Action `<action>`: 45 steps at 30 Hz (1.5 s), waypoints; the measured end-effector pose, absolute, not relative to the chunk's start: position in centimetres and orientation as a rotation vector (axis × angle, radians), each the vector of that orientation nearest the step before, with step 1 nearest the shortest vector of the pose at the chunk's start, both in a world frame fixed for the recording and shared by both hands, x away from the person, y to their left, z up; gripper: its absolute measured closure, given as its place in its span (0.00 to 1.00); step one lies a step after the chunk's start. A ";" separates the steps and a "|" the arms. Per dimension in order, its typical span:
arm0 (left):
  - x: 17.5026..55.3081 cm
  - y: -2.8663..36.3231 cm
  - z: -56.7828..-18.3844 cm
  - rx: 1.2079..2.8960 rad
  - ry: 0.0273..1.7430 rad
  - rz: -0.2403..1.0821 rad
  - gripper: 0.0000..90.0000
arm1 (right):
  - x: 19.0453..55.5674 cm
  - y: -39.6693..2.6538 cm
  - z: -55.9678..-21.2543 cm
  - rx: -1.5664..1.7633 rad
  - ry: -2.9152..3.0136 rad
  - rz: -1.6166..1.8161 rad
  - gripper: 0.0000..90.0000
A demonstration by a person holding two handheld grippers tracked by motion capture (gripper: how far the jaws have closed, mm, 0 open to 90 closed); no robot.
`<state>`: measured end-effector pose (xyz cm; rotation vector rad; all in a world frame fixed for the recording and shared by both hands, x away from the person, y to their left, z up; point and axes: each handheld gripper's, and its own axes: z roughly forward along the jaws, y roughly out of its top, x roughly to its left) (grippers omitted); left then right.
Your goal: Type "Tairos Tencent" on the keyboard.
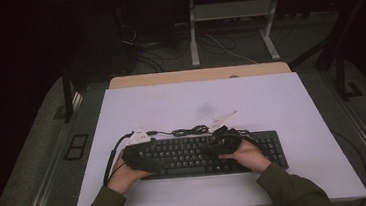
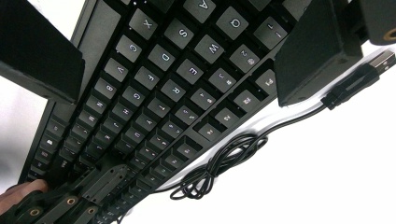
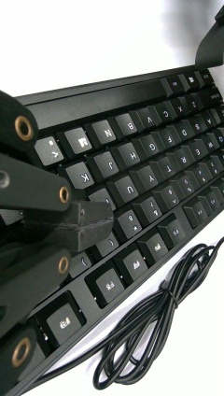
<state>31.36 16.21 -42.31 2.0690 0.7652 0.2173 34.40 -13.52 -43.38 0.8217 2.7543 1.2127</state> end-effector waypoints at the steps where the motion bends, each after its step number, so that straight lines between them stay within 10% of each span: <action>1: 31.4 16.2 -42.3 2.069 0.765 0.218 0.01 | 34.4 -13.5 -43.4 0.818 2.755 1.212 0.99; 25: 31.4 16.2 -42.3 2.068 0.767 0.217 0.02 | 34.4 -14.1 -42.5 0.835 2.725 1.288 0.97; 45: 31.2 16.6 -42.0 2.058 0.749 0.229 0.15 | 34.2 -15.5 -41.5 0.832 2.655 1.363 0.51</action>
